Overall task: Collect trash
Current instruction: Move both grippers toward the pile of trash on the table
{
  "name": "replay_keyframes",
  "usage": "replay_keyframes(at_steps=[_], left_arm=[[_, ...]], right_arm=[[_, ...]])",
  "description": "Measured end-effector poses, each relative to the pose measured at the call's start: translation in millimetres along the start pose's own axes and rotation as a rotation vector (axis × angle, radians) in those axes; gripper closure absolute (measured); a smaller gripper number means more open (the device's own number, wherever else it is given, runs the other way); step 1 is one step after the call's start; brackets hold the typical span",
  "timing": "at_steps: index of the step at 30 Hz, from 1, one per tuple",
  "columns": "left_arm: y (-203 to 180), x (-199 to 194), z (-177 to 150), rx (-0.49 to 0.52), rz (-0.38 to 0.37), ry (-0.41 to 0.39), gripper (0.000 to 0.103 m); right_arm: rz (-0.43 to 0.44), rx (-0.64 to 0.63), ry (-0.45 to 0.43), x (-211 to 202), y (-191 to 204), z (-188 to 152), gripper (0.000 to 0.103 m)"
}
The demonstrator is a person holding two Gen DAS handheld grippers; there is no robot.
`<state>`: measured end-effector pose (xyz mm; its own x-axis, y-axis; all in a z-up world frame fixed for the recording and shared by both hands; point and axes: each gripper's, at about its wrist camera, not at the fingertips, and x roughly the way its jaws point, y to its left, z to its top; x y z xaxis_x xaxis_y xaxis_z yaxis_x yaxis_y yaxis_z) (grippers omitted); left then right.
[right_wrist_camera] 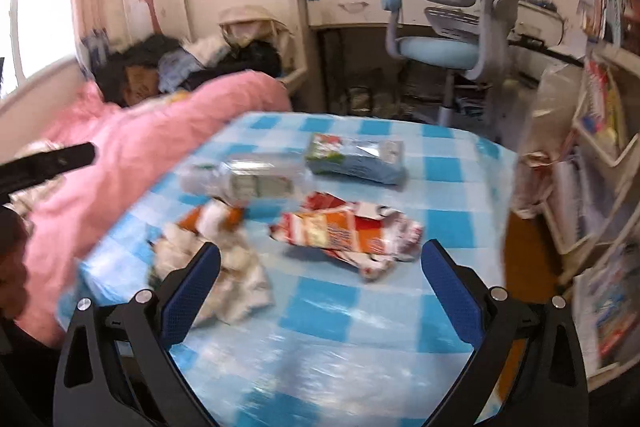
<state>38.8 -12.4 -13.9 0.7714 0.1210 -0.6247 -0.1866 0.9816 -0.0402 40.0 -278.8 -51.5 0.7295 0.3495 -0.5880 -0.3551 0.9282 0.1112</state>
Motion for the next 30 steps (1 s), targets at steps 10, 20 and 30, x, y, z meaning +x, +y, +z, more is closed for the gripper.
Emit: replay_keyframes(at_steps=[10,20,30], left_arm=[[-8,21,-12,0.013,0.036,0.035,0.007],[-11,22,-17,0.022,0.031,0.048,0.007],[-11,22,-18,0.016,0.025,0.052,0.007]], right_arm=[[0.099,-0.076,-0.012,0,27,-1,0.006],[0.142,-0.098,0.011,2,40,-8,0.006],[0.159,-0.136,-0.007,-1,52,-8,0.006]])
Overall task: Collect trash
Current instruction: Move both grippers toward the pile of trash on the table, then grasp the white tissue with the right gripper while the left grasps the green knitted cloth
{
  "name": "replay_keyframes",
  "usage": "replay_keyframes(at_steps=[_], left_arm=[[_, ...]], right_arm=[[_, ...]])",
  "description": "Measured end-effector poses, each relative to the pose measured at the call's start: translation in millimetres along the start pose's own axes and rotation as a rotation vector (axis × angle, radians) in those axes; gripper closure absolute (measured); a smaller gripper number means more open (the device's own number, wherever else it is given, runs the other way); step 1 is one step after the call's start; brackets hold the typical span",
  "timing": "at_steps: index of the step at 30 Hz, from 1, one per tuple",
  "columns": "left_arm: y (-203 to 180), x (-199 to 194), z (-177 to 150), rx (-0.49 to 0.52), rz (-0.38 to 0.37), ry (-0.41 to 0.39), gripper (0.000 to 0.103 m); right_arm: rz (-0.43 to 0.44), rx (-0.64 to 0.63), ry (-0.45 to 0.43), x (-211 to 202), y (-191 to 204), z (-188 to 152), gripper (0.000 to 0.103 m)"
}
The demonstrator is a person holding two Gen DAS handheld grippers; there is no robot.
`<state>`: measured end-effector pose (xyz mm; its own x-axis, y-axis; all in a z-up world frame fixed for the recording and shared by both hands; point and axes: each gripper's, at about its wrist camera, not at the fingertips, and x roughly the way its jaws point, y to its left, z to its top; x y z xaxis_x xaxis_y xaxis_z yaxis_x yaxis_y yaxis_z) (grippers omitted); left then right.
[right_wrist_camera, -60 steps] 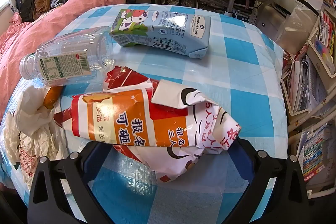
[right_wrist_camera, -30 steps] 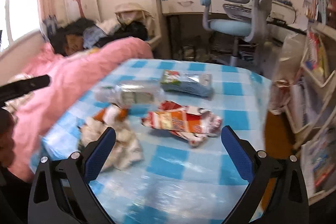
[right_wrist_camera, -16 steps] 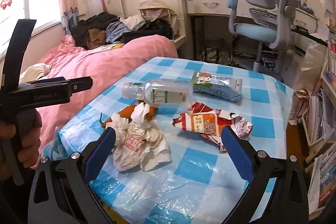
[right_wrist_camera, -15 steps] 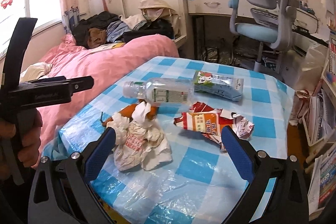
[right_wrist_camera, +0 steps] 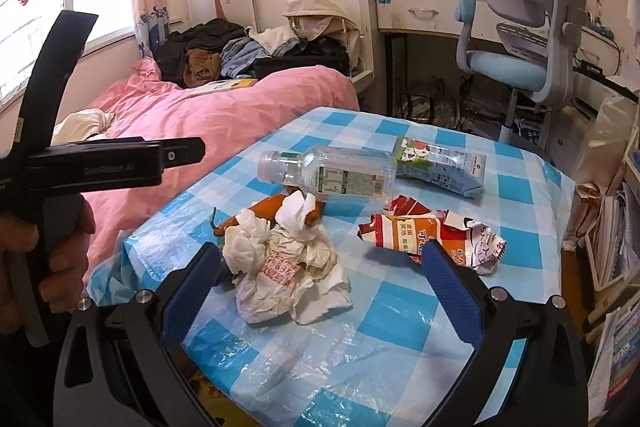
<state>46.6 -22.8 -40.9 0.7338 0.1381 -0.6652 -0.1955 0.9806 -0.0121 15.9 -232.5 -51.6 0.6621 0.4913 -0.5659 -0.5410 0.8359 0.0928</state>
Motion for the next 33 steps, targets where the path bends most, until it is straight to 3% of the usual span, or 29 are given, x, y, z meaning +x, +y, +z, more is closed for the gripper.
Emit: replay_keyframes(at_steps=[18,26,33], left_arm=[[2,2,-1,-0.022,0.002,0.017,0.007],[27,9,1,-0.128,0.031,0.053,0.007],[38,16,1,-0.153,0.058,0.086,0.007]], right_arm=[[0.006,-0.016,-0.011,2,7,1,0.006],[0.028,-0.009,0.001,9,12,1,0.007],[0.070,-0.009,0.050,27,20,-1,0.007]])
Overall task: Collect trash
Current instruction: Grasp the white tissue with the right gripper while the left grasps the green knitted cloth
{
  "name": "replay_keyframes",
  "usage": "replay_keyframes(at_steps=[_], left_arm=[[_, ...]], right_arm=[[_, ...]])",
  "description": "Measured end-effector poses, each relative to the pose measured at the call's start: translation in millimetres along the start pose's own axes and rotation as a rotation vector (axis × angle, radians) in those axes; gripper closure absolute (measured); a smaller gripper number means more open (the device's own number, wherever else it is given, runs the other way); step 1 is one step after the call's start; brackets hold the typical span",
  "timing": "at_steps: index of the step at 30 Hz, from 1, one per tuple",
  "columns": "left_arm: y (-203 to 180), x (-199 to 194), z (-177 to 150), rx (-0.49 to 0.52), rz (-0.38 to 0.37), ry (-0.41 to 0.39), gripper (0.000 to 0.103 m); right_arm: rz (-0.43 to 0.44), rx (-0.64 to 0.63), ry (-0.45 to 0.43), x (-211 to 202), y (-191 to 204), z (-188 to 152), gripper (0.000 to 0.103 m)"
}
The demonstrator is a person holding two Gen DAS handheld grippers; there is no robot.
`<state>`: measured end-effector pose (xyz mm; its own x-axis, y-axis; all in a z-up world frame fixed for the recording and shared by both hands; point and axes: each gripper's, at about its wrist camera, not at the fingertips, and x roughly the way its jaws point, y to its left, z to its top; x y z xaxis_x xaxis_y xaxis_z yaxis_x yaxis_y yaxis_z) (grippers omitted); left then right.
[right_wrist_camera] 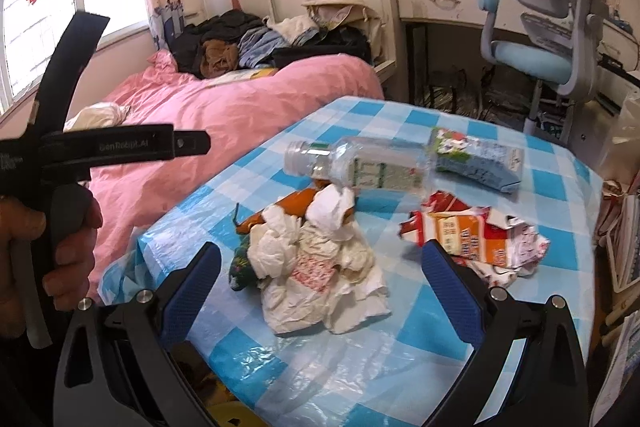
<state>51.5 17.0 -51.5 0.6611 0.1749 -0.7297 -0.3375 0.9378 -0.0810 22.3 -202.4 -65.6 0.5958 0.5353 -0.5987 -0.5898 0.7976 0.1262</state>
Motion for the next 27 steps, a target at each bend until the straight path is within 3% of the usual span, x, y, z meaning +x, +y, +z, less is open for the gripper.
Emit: replay_keyframes(at_steps=[4,12,14,17,23,27], left_arm=[[8,4,1,-0.038,0.003,0.020,0.007],[17,5,3,-0.075,-0.009,0.027,0.007],[16,4,4,-0.069,-0.011,0.027,0.007],[16,4,3,-0.064,-0.017,0.033,0.007],[16,4,-10,-0.038,-0.010,0.060,0.007],[0,16,-28,0.025,-0.014,0.121,0.007]], right_arm=[[0.019,-0.012,0.032,15,8,-2,0.009],[0.075,0.005,0.089,51,23,5,0.036],[0.095,0.017,0.120,60,25,5,0.057],[0.100,0.043,0.179,70,21,0,0.077],[0.117,0.078,0.108,42,7,4,0.081],[0.117,0.108,0.070,22,-7,3,0.081]])
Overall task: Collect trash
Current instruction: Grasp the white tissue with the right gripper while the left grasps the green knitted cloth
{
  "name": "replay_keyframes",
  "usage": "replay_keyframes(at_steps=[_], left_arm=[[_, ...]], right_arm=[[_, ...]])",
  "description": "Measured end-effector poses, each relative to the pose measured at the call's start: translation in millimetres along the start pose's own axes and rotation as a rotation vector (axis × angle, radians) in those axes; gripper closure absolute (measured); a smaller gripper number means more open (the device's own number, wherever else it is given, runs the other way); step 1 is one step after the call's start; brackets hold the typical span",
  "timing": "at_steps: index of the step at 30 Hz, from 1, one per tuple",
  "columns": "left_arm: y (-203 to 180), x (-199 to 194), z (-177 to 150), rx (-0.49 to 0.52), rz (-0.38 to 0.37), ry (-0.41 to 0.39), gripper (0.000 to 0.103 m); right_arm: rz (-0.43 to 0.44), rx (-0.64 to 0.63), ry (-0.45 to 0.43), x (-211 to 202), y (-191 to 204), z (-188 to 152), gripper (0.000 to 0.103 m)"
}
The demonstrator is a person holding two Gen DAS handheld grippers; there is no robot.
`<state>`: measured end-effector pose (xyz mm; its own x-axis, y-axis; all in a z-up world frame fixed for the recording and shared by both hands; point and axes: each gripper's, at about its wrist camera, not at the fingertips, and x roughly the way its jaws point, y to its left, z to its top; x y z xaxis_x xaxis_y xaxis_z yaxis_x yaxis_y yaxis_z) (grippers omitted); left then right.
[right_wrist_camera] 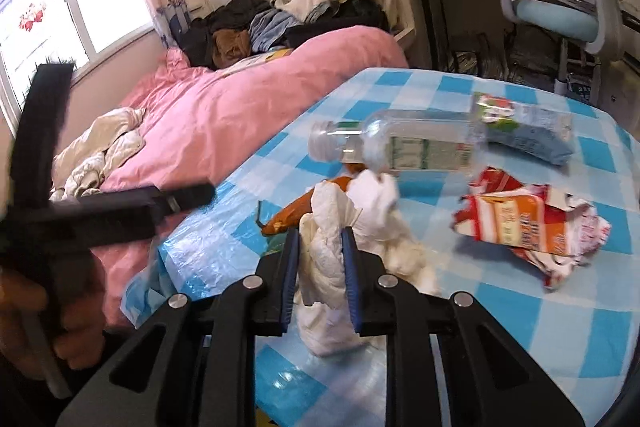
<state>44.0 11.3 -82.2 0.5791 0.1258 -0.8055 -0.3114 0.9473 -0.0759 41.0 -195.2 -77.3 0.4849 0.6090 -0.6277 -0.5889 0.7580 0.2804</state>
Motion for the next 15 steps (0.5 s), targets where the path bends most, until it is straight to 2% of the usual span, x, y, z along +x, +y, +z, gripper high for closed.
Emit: replay_keyframes(at_steps=[3,7,10,12,15], left_arm=[[-16,14,-11,0.045,-0.041,0.050,0.007],[-32,31,-22,0.069,-0.053,0.085,0.008],[-32,45,-24,0.029,-0.082,0.121,0.022],[-30,53,-25,-0.004,-0.107,0.141,0.026],[-30,57,-24,-0.027,-0.125,0.134,0.046]], right_arm=[[-0.004,0.020,-0.016,-11,-10,-3,0.081],[-0.006,0.037,-0.035,-26,-21,-4,0.081],[-0.003,0.049,-0.044,-32,-28,-5,0.081],[-0.002,0.050,-0.045,-34,-30,-6,0.081],[0.003,0.045,-0.044,-36,-31,-6,0.081]])
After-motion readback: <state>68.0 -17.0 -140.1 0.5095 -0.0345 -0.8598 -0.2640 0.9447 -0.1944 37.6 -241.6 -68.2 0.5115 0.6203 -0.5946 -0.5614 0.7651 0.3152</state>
